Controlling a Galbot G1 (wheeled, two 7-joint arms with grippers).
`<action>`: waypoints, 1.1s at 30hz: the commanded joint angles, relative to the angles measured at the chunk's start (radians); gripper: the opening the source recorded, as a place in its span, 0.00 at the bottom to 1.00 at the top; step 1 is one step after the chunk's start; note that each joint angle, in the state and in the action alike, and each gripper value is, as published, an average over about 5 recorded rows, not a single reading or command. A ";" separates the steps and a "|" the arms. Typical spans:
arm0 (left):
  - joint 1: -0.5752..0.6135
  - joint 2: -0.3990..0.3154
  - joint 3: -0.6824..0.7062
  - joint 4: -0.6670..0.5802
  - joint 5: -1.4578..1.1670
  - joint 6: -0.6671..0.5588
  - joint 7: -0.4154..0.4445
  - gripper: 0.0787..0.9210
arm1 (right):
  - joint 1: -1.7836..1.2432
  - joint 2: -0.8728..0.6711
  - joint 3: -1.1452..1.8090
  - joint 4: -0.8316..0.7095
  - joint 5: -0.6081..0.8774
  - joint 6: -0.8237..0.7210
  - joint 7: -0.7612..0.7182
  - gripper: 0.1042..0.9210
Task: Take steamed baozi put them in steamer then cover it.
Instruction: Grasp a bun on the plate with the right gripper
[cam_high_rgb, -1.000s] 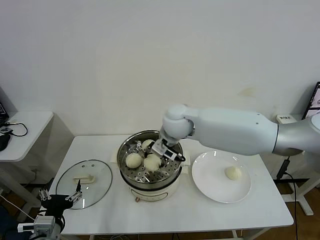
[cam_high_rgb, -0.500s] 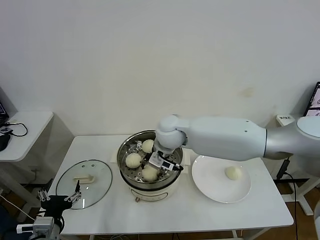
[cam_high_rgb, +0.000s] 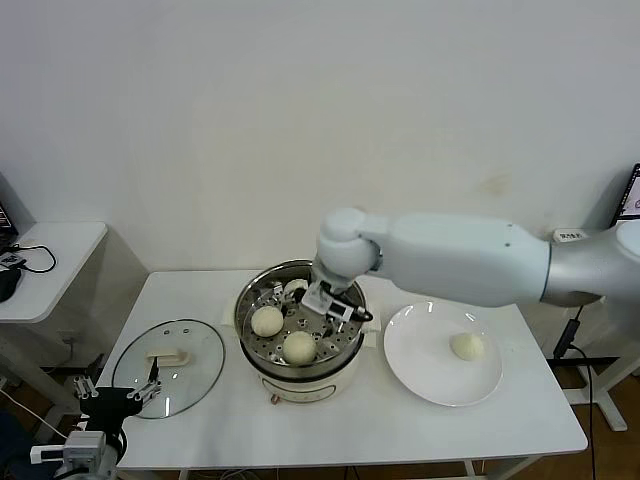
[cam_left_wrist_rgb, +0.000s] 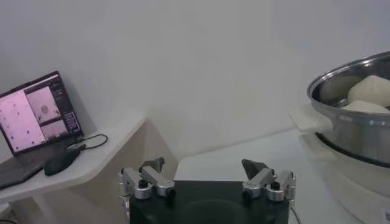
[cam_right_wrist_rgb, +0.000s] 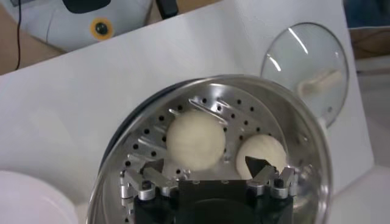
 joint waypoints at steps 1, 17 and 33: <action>0.000 0.009 -0.001 -0.002 -0.001 -0.001 0.000 0.88 | 0.044 -0.212 0.105 0.014 0.101 -0.177 -0.071 0.88; -0.018 0.045 0.045 -0.005 0.007 0.000 -0.001 0.88 | -0.297 -0.683 0.261 0.054 -0.081 -0.272 -0.054 0.88; -0.006 0.040 0.056 -0.012 0.019 0.004 -0.002 0.88 | -0.744 -0.650 0.617 -0.138 -0.287 -0.215 -0.046 0.88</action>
